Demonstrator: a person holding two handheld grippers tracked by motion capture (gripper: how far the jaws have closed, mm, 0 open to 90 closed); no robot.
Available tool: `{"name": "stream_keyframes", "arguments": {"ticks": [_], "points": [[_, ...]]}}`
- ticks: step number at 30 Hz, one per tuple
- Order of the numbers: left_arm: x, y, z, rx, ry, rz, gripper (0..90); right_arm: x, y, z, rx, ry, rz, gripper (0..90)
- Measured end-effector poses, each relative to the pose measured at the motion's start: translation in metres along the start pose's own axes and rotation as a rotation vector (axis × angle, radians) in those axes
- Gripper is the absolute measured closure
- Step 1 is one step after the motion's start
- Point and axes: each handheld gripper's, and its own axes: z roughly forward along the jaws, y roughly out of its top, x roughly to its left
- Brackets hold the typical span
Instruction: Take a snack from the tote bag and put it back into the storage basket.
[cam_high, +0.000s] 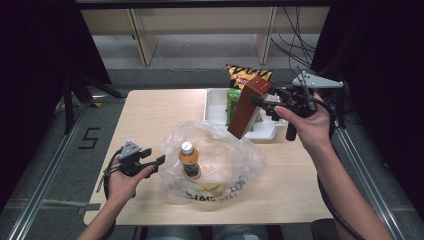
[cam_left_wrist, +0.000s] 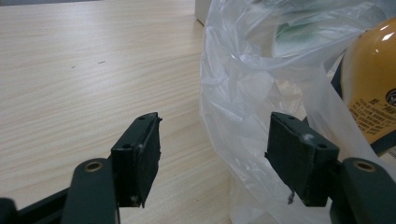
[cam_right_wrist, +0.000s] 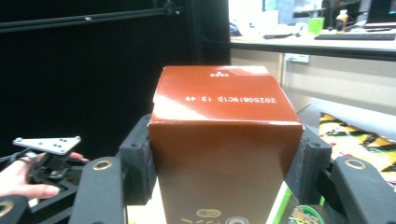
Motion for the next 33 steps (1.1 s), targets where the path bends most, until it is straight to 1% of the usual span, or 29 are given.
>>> {"name": "stream_keyframes", "arguments": {"ticks": [1, 2, 3, 4, 5, 6, 9, 10, 11, 12, 13, 14, 15, 16, 17, 18, 19, 20, 21, 23, 24, 26, 27, 28, 29, 30, 31, 33], "points": [[0.000, 0.000, 0.000, -0.002, 0.003, -0.001, 34.3, 0.000, 0.000, 0.000, 0.005, -0.008, 0.005, 39.0], [0.000, 0.001, -0.001, -0.005, 0.004, -0.002, 34.3, -0.001, 0.000, 0.000, 0.009, -0.018, -0.012, 39.0], [0.000, 0.001, -0.001, -0.006, 0.002, -0.005, 34.3, 0.000, 0.000, 0.000, 0.014, -0.031, 0.004, 39.0], [0.000, 0.000, -0.001, -0.004, 0.006, -0.014, 34.3, -0.001, -0.001, 0.000, 0.016, -0.037, 0.007, 39.1], [0.000, -0.001, -0.001, -0.001, 0.001, -0.009, 34.3, -0.003, -0.002, 0.001, 0.011, -0.037, -0.010, 39.0], [0.001, -0.001, -0.002, 0.002, 0.003, 0.001, 34.3, -0.003, -0.002, 0.002, 0.017, -0.047, -0.005, 39.0], [0.000, 0.000, -0.003, -0.009, 0.007, -0.002, 34.3, -0.004, -0.003, 0.002, 0.012, -0.063, -0.014, 39.0], [0.000, 0.001, -0.003, -0.010, 0.008, -0.003, 34.3, -0.003, -0.003, 0.002, 0.016, -0.067, 0.000, 39.0], [0.000, 0.001, -0.003, -0.010, 0.006, -0.002, 34.3, -0.005, -0.003, 0.002, 0.013, -0.067, -0.012, 39.0], [0.000, 0.000, -0.002, -0.008, 0.007, -0.001, 34.3, -0.006, -0.003, 0.002, 0.016, -0.070, -0.011, 39.0], [0.000, 0.000, -0.002, -0.007, 0.004, 0.001, 34.3, -0.007, -0.003, 0.002, 0.012, -0.081, -0.020, 39.0], [0.000, 0.000, -0.002, -0.006, 0.007, -0.002, 34.3, -0.007, -0.003, 0.002, 0.015, -0.085, -0.004, 39.0], [0.001, 0.000, -0.002, -0.006, 0.008, -0.002, 34.3, -0.010, -0.003, 0.003, -0.008, -0.094, -0.042, 39.0], [0.001, 0.000, -0.002, -0.007, 0.008, -0.001, 34.3, -0.009, -0.003, 0.003, 0.015, -0.095, -0.003, 39.0], [0.001, 0.000, -0.002, -0.007, 0.006, 0.000, 34.3, -0.011, -0.004, 0.003, 0.009, -0.100, -0.020, 39.0], [0.001, 0.000, -0.002, -0.007, 0.005, 0.000, 34.3, -0.011, -0.004, 0.004, 0.017, -0.101, -0.011, 39.0], [0.000, 0.000, -0.002, -0.007, 0.006, -0.003, 34.3, -0.012, -0.004, 0.004, 0.017, -0.110, -0.019, 39.0], [0.000, 0.000, -0.001, -0.007, 0.005, -0.003, 34.3, -0.012, -0.004, 0.004, 0.022, -0.112, -0.009, 39.0], [0.000, 0.000, -0.001, -0.007, 0.004, -0.004, 34.2, -0.012, -0.004, 0.005, 0.018, -0.109, -0.007, 39.0], [0.000, 0.000, -0.001, -0.006, 0.002, -0.002, 34.1, -0.013, -0.005, 0.006, 0.020, -0.117, -0.004, 39.0], [0.000, -0.001, -0.001, -0.005, 0.001, -0.001, 34.1, -0.015, -0.005, 0.007, 0.015, -0.121, -0.014, 39.0], [0.000, -0.001, -0.001, -0.005, 0.001, 0.000, 34.1, -0.016, -0.004, 0.007, 0.023, -0.134, -0.013, 39.0], [0.000, -0.001, -0.001, -0.005, 0.001, 0.000, 34.1, -0.015, -0.004, 0.007, 0.021, -0.143, -0.002, 39.0], [0.000, -0.001, -0.001, -0.005, 0.001, 0.000, 34.1, -0.016, -0.004, 0.008, 0.019, -0.146, -0.006, 39.0], [0.000, -0.001, -0.001, -0.005, 0.001, 0.000, 34.2, -0.016, -0.003, 0.007, 0.024, -0.150, 0.006, 39.0], [0.000, -0.001, -0.001, -0.005, 0.001, 0.000, 34.2, -0.018, -0.003, 0.008, 0.016, -0.157, -0.024, 39.0], [0.000, -0.001, -0.001, -0.004, 0.001, 0.000, 34.1, -0.017, -0.003, 0.008, 0.028, -0.159, -0.002, 39.0], [0.000, -0.001, -0.001, -0.005, 0.001, -0.001, 34.1, -0.017, -0.002, 0.009, 0.028, -0.167, -0.004, 39.0]]}}
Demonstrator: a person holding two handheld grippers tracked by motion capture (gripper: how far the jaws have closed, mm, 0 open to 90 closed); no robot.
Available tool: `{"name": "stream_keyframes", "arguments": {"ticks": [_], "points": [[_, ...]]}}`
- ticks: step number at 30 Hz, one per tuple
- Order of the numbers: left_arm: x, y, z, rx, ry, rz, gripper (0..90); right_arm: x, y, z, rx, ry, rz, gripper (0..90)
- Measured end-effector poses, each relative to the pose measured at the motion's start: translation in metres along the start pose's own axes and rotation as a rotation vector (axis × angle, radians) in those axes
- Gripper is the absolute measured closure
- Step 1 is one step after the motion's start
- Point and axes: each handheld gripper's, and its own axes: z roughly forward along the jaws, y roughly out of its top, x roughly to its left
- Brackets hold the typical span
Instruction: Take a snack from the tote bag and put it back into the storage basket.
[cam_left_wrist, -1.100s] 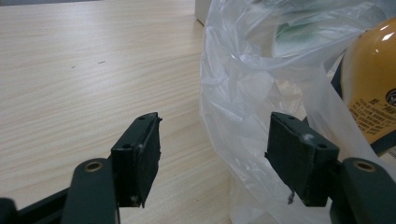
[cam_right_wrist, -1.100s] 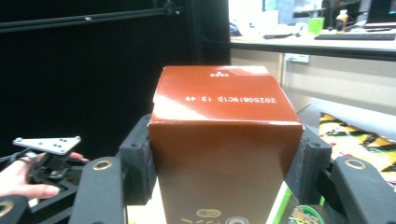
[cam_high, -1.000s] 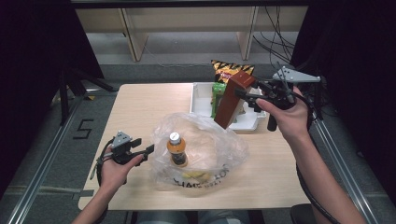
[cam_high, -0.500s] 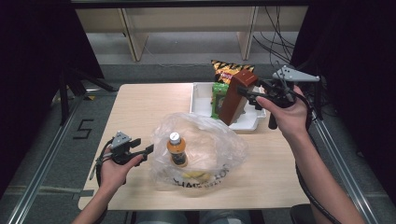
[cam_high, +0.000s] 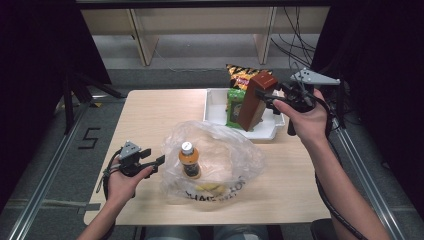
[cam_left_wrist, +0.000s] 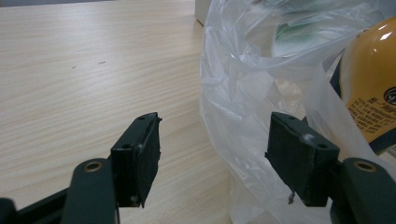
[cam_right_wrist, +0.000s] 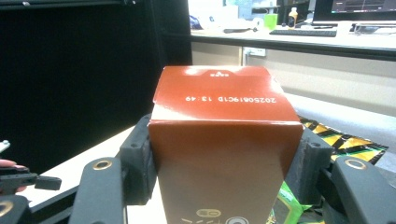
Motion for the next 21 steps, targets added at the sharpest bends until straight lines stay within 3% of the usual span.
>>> {"name": "stream_keyframes", "arguments": {"ticks": [1, 5, 6, 10, 14, 21], "points": [[0.000, 0.000, 0.000, 0.001, 0.000, 0.001, 34.1, -0.002, 0.000, 0.001, -0.002, -0.007, -0.017, 39.0], [0.001, 0.000, 0.000, 0.002, 0.001, -0.001, 34.2, -0.003, -0.001, 0.004, 0.003, -0.027, -0.002, 39.0], [0.001, 0.000, 0.000, 0.002, 0.002, 0.000, 34.1, -0.005, -0.001, 0.005, -0.004, -0.026, -0.022, 38.9], [0.001, 0.000, 0.000, -0.003, 0.001, -0.005, 34.1, -0.006, -0.003, 0.007, 0.018, -0.047, -0.001, 39.0], [0.001, 0.000, 0.000, -0.003, 0.002, -0.006, 34.1, -0.009, -0.004, 0.011, 0.017, -0.061, -0.032, 38.9], [0.001, -0.001, 0.000, -0.003, 0.002, -0.006, 34.1, -0.010, -0.006, 0.017, 0.031, -0.103, -0.019, 38.9]]}}
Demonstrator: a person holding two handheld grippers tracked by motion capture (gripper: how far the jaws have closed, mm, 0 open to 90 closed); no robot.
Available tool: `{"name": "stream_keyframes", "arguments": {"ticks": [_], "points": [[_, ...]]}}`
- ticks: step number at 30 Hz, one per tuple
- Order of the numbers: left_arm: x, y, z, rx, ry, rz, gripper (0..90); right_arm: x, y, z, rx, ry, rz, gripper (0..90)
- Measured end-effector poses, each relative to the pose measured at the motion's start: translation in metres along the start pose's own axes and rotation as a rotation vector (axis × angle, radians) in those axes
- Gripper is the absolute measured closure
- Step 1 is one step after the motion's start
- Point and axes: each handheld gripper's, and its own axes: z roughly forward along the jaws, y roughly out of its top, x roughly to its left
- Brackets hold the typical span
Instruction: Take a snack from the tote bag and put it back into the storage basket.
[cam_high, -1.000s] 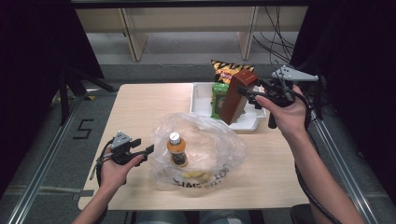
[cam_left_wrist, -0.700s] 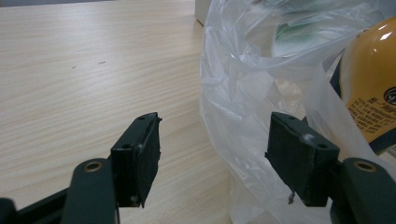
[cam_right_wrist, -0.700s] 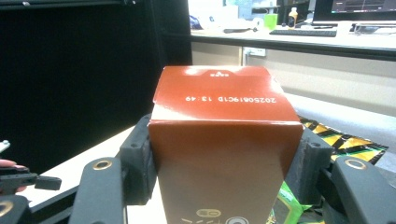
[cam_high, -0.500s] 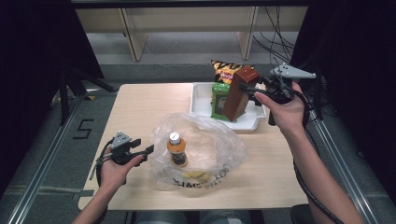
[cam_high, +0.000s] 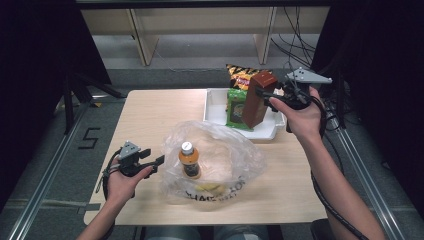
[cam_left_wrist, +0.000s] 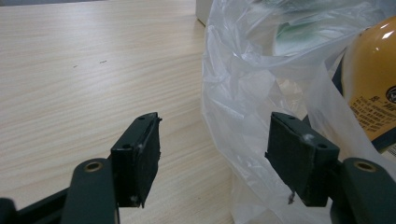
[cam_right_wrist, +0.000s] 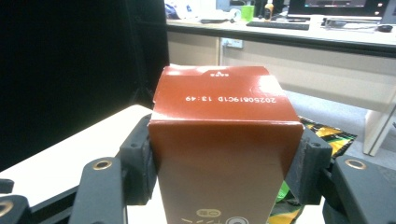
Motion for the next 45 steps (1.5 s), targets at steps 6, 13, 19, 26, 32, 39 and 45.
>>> {"name": "stream_keyframes", "arguments": {"ticks": [6, 13, 19, 26, 32, 39, 45], "points": [[0.000, 0.000, 0.000, 0.002, -0.001, 0.001, 34.1, -0.005, -0.003, 0.006, -0.001, -0.024, -0.002, 38.9], [0.000, 0.000, 0.000, 0.002, 0.000, 0.002, 34.2, -0.010, -0.006, 0.011, 0.016, -0.049, 0.020, 38.9], [0.000, 0.000, 0.000, 0.003, 0.000, 0.002, 34.2, -0.017, -0.009, 0.015, 0.021, -0.072, 0.005, 38.8], [0.000, 0.000, 0.000, 0.002, 0.003, 0.001, 34.2, -0.021, -0.012, 0.021, 0.028, -0.093, 0.016, 38.8], [0.000, 0.000, -0.001, 0.001, 0.002, 0.002, 34.2, -0.024, -0.013, 0.024, 0.028, -0.121, 0.021, 38.8], [0.000, 0.000, -0.001, 0.001, 0.003, 0.003, 34.2, -0.030, -0.015, 0.027, 0.042, -0.150, 0.016, 38.8], [0.000, 0.000, 0.000, 0.000, 0.001, -0.007, 34.1, -0.033, -0.018, 0.030, 0.045, -0.165, 0.021, 38.8]]}}
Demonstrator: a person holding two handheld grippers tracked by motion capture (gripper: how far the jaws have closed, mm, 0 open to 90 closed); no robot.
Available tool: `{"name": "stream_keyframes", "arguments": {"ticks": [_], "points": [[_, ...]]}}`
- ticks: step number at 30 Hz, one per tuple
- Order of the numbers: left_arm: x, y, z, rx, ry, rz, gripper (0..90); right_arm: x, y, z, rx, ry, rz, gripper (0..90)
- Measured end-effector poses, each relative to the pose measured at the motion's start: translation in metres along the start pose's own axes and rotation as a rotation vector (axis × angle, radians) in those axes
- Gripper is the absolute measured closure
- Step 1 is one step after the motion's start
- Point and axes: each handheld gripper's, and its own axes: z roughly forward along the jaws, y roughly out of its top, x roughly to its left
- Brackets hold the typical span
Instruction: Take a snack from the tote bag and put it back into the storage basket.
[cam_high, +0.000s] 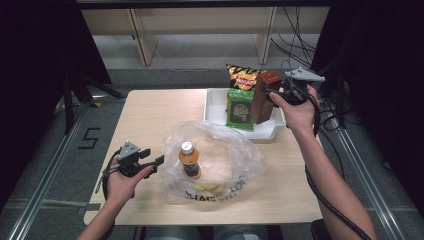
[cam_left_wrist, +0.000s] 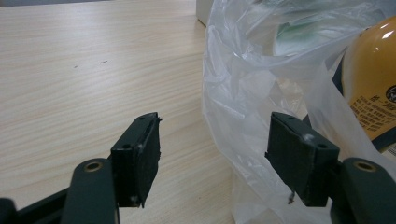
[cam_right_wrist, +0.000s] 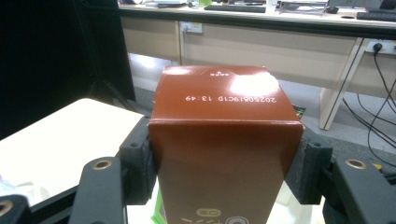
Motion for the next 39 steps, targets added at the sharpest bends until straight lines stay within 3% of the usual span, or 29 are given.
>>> {"name": "stream_keyframes", "arguments": {"ticks": [6, 8, 13, 16, 17, 25, 27, 33, 34, 39], "points": [[0.000, 0.000, 0.000, 0.000, 0.000, 0.007, 34.2, -0.003, -0.002, 0.004, -0.001, -0.013, -0.009, 38.8], [0.000, 0.000, -0.001, 0.000, -0.001, 0.007, 34.1, -0.001, -0.002, 0.005, 0.007, -0.017, 0.014, 38.8], [0.000, 0.000, 0.000, -0.001, -0.001, -0.001, 34.1, -0.004, -0.004, 0.009, 0.009, -0.035, 0.001, 38.8], [0.000, 0.000, 0.000, 0.001, 0.000, 0.008, 34.2, -0.004, -0.005, 0.011, 0.013, -0.042, 0.021, 38.8], [0.000, 0.000, 0.000, 0.002, -0.002, 0.009, 34.2, -0.005, -0.006, 0.012, 0.009, -0.042, 0.002, 38.8], [-0.001, 0.000, 0.000, 0.001, -0.001, 0.007, 34.2, -0.007, -0.008, 0.017, 0.024, -0.063, 0.024, 38.8], [-0.001, 0.000, 0.000, 0.001, -0.001, 0.007, 34.2, -0.009, -0.010, 0.018, 0.019, -0.068, 0.007, 38.8], [-0.001, 0.000, 0.000, 0.001, -0.003, 0.009, 34.1, -0.010, -0.013, 0.021, 0.022, -0.085, 0.016, 38.8], [-0.001, 0.000, 0.000, 0.001, -0.003, 0.009, 34.1, -0.009, -0.013, 0.021, 0.037, -0.086, 0.039, 38.8], [-0.001, 0.000, 0.000, 0.001, -0.003, 0.009, 34.2, -0.009, -0.017, 0.024, 0.040, -0.102, 0.024, 38.8]]}}
